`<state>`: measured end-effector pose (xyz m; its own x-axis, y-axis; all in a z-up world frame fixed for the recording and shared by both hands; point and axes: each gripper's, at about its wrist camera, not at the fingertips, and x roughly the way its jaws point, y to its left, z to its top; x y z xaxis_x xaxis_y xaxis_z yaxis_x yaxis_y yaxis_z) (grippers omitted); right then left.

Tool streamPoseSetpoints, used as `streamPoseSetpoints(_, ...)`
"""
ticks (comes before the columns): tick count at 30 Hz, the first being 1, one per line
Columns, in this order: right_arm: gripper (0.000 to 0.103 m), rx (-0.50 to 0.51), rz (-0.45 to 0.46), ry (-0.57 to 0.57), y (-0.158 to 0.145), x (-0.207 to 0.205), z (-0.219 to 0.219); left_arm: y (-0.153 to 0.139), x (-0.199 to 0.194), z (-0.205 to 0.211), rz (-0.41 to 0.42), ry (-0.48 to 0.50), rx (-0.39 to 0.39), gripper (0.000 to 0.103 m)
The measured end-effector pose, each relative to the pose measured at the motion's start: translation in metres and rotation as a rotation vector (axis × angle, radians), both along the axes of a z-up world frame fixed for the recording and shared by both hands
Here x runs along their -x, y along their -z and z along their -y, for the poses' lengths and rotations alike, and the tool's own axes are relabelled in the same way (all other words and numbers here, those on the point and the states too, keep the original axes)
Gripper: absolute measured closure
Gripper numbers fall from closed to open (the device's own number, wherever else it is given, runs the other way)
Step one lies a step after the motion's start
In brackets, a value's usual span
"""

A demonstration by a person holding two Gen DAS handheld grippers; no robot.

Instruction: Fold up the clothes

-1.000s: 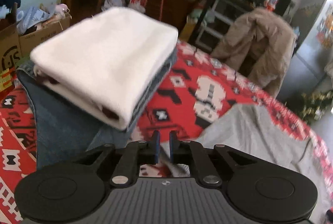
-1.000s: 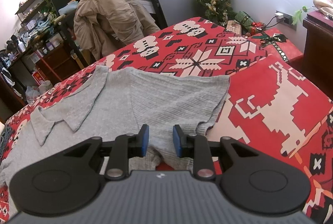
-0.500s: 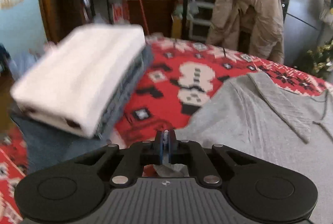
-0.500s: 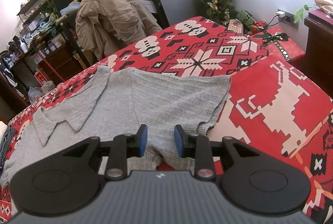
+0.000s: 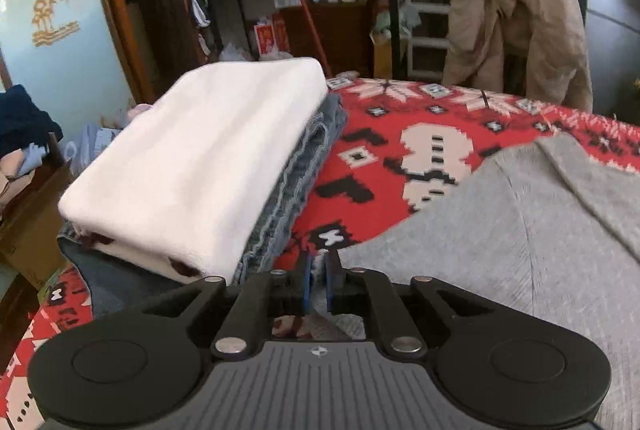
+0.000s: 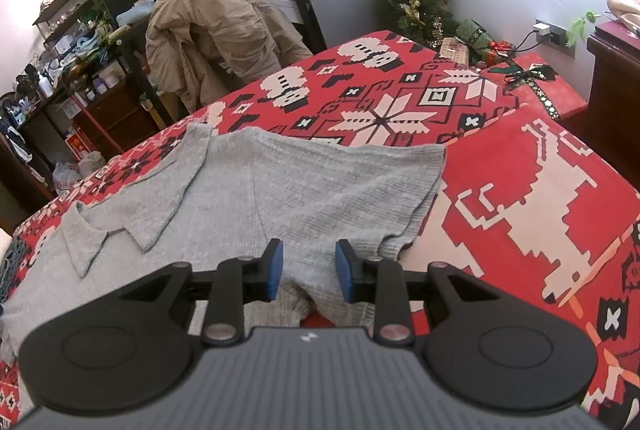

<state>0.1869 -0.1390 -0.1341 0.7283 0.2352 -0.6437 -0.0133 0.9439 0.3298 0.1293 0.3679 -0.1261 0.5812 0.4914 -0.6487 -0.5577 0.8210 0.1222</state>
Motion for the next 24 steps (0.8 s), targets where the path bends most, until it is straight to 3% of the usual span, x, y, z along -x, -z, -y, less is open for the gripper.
streamPoseSetpoints(6, 0.067, 0.041, 0.031, -0.045, -0.006, 0.008, 0.001, -0.014, 0.025, 0.001, 0.054, 0.018, 0.104, 0.082)
streamPoseSetpoints(11, 0.065, 0.056, 0.009, -0.130, -0.027, 0.035, 0.003, -0.037, 0.072, 0.025, 0.066, 0.172, 0.177, 0.072)
streamPoseSetpoints(22, 0.065, -0.009, -0.063, -0.281, -0.065, 0.134, -0.006, -0.052, 0.168, 0.085, 0.047, 0.395, 0.431, 0.072)
streamPoseSetpoints(24, 0.065, -0.013, -0.086, -0.282, -0.065, 0.149, -0.004, -0.050, 0.178, 0.095, 0.034, 0.418, 0.421, 0.072)
